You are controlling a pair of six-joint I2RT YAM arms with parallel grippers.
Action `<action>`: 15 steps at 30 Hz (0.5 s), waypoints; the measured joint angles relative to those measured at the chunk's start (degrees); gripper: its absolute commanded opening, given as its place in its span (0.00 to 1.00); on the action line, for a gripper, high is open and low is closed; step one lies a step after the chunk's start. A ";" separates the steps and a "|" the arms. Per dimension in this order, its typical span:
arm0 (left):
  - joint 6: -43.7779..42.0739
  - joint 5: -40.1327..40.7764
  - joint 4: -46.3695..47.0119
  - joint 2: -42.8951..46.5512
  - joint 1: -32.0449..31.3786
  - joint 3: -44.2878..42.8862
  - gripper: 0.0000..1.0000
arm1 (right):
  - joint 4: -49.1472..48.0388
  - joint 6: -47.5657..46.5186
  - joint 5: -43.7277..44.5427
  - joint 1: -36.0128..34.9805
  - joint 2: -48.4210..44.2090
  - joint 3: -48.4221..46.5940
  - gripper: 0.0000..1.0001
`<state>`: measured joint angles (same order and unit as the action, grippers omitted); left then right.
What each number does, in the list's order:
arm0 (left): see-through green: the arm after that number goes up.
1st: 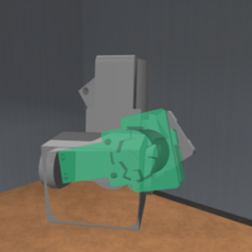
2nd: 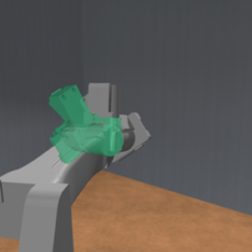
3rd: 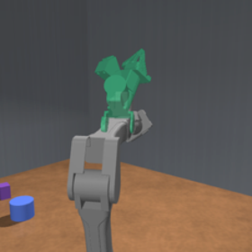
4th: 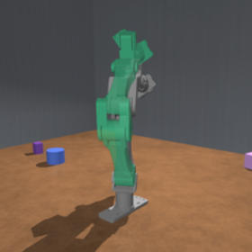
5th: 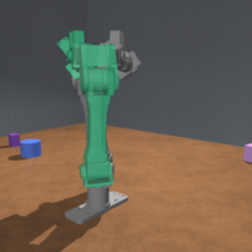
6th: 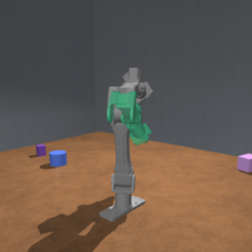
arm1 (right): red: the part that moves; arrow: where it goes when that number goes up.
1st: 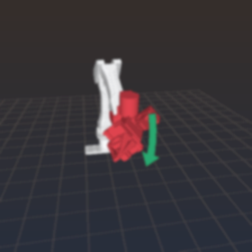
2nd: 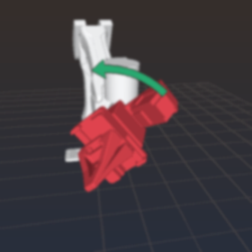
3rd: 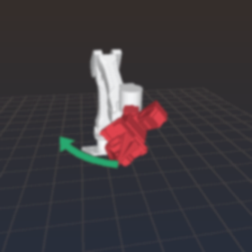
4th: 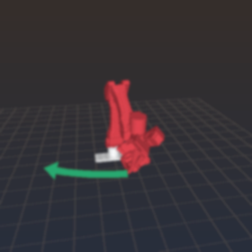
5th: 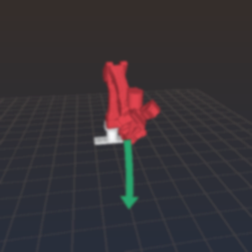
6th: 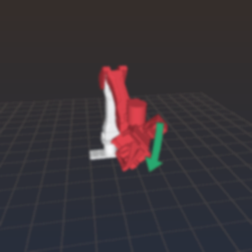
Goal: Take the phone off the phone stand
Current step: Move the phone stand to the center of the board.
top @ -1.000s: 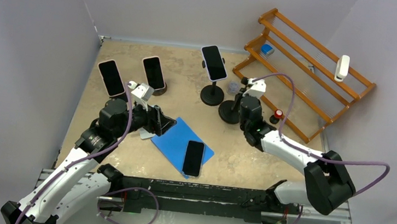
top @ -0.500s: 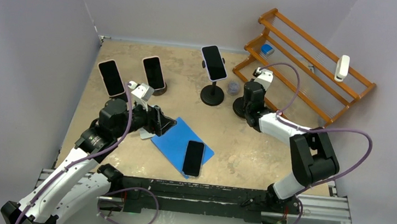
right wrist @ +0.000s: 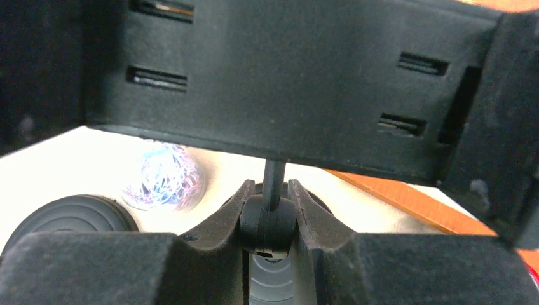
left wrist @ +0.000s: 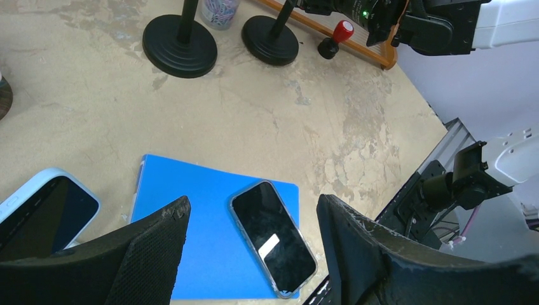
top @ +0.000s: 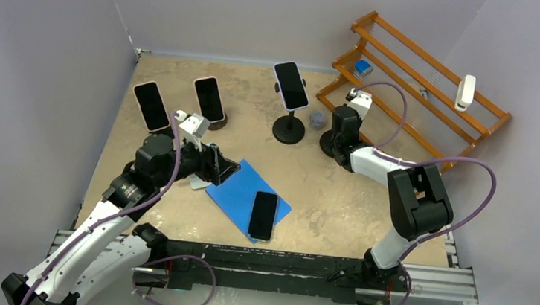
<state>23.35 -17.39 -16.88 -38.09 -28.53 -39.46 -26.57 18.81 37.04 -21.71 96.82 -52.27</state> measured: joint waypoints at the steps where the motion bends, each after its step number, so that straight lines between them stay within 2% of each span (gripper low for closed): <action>1: 0.00 -0.02 0.00 0.00 0.02 0.00 0.71 | -0.26 0.04 0.02 0.00 0.20 -0.09 0.16; 5: 0.00 -0.24 0.02 -0.11 0.00 0.00 0.71 | -0.50 0.37 0.00 0.00 0.44 -0.24 0.47; 7: 0.00 -0.33 0.02 -0.24 0.02 0.00 0.71 | -0.52 1.01 -0.35 0.00 0.44 -0.24 0.58; 15: 0.00 -0.39 0.02 -0.37 0.02 0.02 0.71 | -0.31 1.79 -1.18 0.00 0.17 -0.20 0.83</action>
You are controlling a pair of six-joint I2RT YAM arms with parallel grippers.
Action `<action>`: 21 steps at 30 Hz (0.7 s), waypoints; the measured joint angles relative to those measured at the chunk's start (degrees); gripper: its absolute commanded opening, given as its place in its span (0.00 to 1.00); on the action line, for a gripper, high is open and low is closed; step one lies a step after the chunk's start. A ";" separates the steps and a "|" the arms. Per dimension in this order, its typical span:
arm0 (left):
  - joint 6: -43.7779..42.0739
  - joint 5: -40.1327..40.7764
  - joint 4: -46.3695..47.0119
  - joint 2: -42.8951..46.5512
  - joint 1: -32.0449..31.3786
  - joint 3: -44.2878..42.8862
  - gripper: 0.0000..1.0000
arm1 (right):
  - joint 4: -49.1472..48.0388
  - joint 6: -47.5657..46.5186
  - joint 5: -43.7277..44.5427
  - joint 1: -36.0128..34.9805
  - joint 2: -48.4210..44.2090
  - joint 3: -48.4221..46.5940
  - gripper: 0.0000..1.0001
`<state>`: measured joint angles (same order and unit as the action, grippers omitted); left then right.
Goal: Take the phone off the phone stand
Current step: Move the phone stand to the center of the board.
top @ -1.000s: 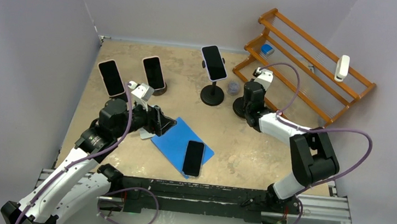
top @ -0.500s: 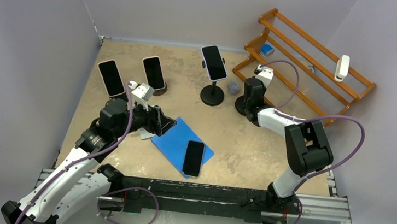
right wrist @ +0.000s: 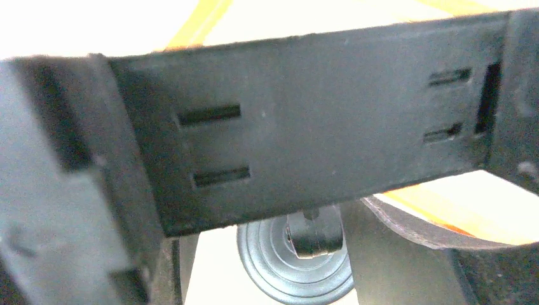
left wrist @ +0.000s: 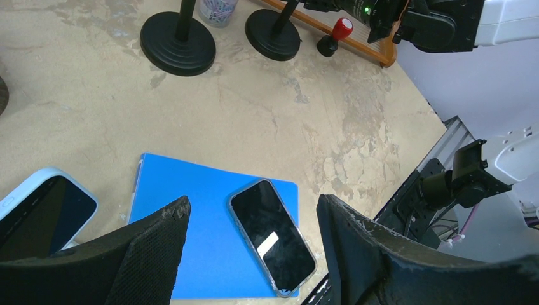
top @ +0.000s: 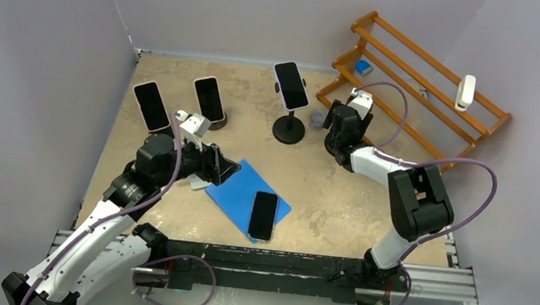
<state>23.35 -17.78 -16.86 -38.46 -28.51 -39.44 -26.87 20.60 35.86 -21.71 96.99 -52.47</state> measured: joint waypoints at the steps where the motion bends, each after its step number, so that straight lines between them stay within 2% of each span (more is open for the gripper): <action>1: 0.02 0.00 0.00 0.00 -0.02 0.00 0.71 | 0.09 0.04 0.00 0.00 -0.22 0.00 0.88; 4: 0.02 0.00 0.02 0.00 -0.02 0.00 0.71 | 0.63 0.55 -0.39 -0.02 -1.84 0.20 0.99; 13: 0.02 -0.02 0.02 0.37 -0.02 0.00 0.71 | 2.73 3.02 -2.89 -0.02 -10.62 3.69 0.99; 21: 0.07 -0.15 0.02 0.68 -0.02 0.00 0.71 | 8.83 4.20 -7.15 -0.15 -20.90 8.39 0.99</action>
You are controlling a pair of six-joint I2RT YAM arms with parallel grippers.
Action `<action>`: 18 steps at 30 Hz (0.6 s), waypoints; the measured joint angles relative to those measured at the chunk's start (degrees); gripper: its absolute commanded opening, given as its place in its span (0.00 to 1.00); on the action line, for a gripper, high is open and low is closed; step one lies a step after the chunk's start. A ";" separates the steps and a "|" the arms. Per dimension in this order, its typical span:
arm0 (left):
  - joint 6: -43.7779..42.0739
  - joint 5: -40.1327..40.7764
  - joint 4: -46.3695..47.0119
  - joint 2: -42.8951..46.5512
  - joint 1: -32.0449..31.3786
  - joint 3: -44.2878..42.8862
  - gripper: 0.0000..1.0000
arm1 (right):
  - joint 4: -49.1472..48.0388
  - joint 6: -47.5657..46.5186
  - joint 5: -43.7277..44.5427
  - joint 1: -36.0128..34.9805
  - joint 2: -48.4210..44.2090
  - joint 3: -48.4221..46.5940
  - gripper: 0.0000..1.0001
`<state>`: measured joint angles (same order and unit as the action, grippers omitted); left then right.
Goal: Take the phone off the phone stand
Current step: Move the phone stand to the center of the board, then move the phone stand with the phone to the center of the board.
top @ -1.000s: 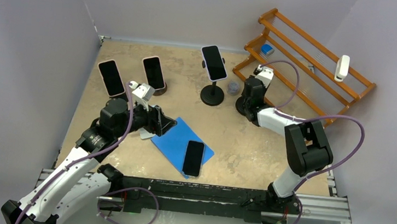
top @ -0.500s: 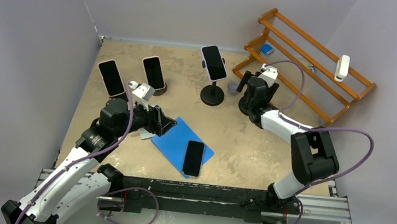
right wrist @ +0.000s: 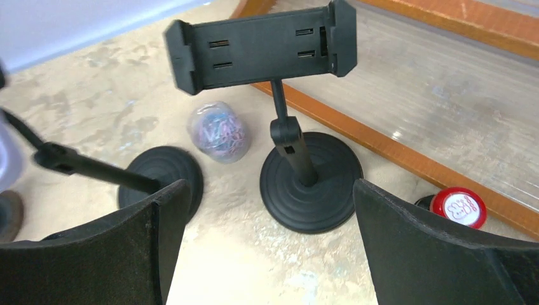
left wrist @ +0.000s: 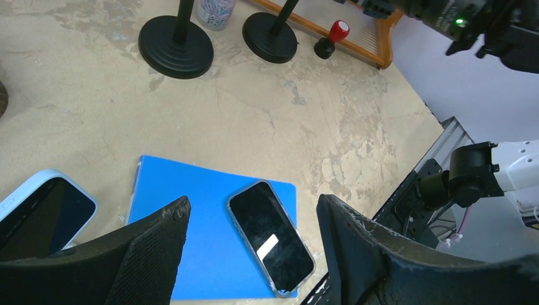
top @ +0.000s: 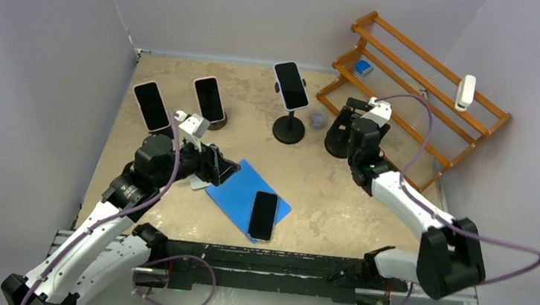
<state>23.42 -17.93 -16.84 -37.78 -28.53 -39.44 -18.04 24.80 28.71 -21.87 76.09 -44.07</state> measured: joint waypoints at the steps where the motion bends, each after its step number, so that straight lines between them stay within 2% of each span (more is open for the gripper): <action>1: 0.00 -0.07 0.00 0.02 0.00 0.00 0.71 | 1.29 0.13 -0.52 -0.22 -2.40 0.61 0.99; 10: 0.00 -0.11 0.04 2.29 0.00 0.02 0.71 | 14.32 2.14 -7.61 -1.86 -17.40 -0.46 0.99; 15: -0.02 -0.13 0.07 2.01 0.00 0.02 0.70 | 21.57 2.03 -11.72 -4.63 -19.47 -6.84 0.99; 18: -0.02 -0.13 0.07 1.66 0.00 0.02 0.70 | 22.95 1.90 -11.54 -10.27 -18.45 -12.55 0.99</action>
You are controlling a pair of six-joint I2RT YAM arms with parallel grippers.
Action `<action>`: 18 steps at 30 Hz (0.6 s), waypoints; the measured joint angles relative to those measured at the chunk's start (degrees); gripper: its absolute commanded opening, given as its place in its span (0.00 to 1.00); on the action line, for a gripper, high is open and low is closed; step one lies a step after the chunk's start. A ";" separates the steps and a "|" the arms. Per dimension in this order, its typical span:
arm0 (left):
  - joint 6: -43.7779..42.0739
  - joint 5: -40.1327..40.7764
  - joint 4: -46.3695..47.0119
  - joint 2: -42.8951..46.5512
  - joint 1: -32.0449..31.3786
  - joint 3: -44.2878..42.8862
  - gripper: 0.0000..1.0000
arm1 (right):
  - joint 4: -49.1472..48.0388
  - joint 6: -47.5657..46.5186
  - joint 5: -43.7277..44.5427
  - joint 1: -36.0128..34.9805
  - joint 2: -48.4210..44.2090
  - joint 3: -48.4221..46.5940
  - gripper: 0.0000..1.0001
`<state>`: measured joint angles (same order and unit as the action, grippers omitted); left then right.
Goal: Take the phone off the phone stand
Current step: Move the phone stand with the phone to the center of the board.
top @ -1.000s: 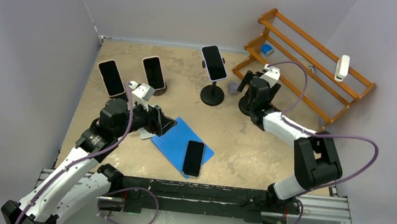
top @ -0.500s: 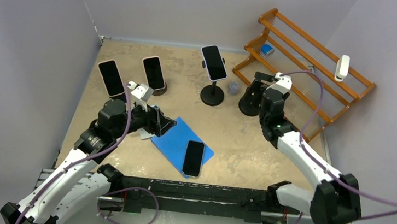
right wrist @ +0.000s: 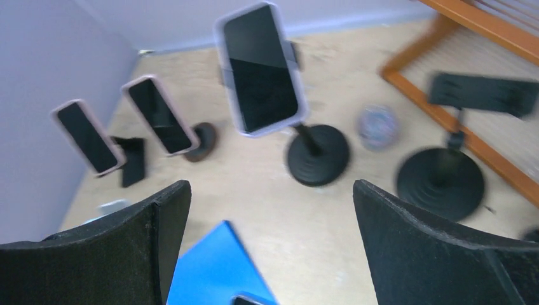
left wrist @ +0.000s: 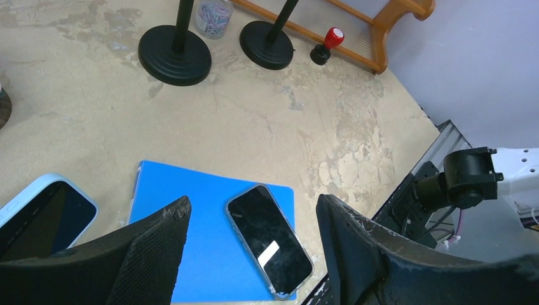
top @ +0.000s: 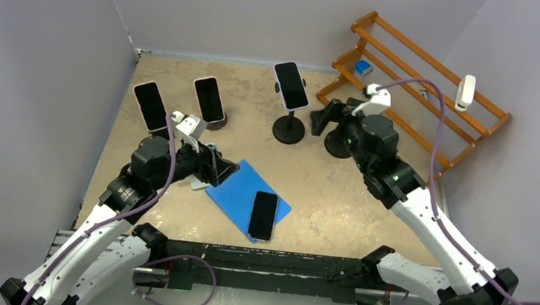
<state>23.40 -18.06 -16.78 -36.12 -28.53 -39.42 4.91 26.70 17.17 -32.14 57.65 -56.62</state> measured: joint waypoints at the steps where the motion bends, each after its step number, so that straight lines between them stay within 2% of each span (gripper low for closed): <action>1: 0.00 0.00 -0.02 -0.04 0.00 0.00 0.70 | -0.02 -0.15 0.00 -1.75 0.96 -1.86 0.99; 5: -0.02 0.09 -0.04 -0.31 0.02 0.00 0.70 | -1.27 -0.85 3.21 -8.20 9.57 -11.80 0.99; 7: -0.02 0.28 -0.04 -0.17 0.00 0.00 0.70 | -3.76 -1.25 4.81 -9.20 14.05 -13.55 0.99; 13: -0.02 0.55 -0.04 0.00 0.00 0.02 0.70 | -6.88 -5.46 5.18 -7.74 21.75 -14.12 0.99; 18: -0.02 0.50 -0.04 -0.02 0.00 0.02 0.70 | -5.51 -6.88 -2.62 -1.90 28.06 -22.82 0.99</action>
<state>23.38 -17.56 -16.82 -36.14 -28.53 -39.40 -0.60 19.81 14.55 -34.04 85.71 -79.44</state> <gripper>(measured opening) 0.703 0.987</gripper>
